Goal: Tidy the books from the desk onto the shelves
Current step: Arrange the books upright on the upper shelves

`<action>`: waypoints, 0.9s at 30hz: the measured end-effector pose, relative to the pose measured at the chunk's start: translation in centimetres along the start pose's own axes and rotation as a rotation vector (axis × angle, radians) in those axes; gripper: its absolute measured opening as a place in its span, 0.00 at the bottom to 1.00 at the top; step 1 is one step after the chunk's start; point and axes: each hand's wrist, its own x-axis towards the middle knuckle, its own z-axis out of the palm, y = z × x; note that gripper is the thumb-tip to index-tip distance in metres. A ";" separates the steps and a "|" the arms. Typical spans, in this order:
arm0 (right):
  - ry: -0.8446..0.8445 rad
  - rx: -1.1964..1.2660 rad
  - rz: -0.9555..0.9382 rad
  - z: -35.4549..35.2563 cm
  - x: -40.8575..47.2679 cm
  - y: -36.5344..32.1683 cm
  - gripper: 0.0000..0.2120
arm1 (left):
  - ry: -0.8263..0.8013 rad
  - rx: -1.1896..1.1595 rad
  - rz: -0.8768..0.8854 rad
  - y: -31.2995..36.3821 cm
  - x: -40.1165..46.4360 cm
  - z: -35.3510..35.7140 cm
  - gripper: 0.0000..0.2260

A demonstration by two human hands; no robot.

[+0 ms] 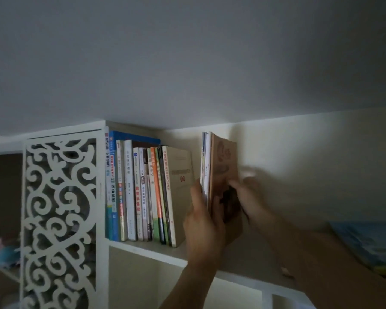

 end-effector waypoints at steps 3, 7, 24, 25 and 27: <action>0.076 -0.384 -0.160 3.3 0.3 0.9 0.30 | 0.108 0.151 0.022 -1.8 1.6 -0.5 0.11; -0.143 -0.097 -0.054 7.4 -0.3 0.8 0.06 | 0.121 0.494 0.050 -2.5 2.5 -2.0 0.21; -0.329 -0.458 -0.502 10.1 -5.3 -0.8 0.39 | -0.117 0.513 0.306 -8.2 2.2 -5.3 0.45; -0.326 -0.468 -0.518 10.1 -5.3 -0.7 0.38 | -0.103 0.519 0.319 -8.2 2.0 -5.8 0.45; -0.291 -0.458 -0.503 9.6 -5.5 -1.0 0.30 | -0.061 0.558 0.351 -8.8 1.4 -6.3 0.43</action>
